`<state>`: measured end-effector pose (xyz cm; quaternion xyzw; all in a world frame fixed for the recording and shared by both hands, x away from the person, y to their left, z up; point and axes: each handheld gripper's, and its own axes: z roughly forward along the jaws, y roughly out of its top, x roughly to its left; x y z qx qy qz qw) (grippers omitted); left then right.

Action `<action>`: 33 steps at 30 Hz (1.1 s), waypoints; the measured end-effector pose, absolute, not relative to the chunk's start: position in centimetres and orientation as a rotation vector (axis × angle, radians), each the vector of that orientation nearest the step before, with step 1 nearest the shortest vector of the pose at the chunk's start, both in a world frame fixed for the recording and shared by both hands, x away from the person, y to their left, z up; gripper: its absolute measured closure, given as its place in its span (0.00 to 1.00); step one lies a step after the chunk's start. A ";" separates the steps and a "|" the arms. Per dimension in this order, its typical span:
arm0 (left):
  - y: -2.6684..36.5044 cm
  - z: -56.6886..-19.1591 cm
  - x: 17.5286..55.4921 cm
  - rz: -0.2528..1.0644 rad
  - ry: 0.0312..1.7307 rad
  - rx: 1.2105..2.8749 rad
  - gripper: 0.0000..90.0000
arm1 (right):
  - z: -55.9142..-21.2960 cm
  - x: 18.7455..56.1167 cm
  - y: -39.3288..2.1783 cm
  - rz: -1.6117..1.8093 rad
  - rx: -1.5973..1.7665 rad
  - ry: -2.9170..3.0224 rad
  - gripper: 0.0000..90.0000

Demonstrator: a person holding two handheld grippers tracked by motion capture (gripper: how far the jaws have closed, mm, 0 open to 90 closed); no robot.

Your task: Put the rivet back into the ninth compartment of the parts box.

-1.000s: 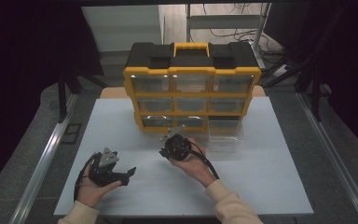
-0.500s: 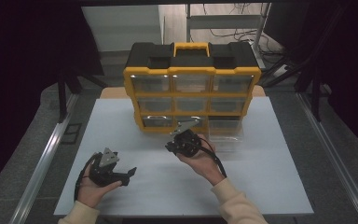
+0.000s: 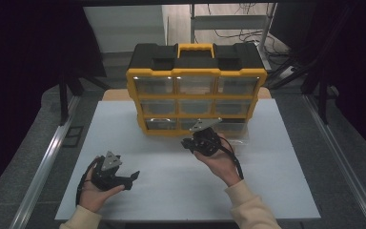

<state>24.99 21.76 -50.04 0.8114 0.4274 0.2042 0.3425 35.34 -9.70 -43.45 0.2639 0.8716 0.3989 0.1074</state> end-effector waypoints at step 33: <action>21.8 -50.1 25.0 0.530 1.116 2.105 0.10 | -41.8 36.0 -15.0 1.187 0.918 2.428 0.92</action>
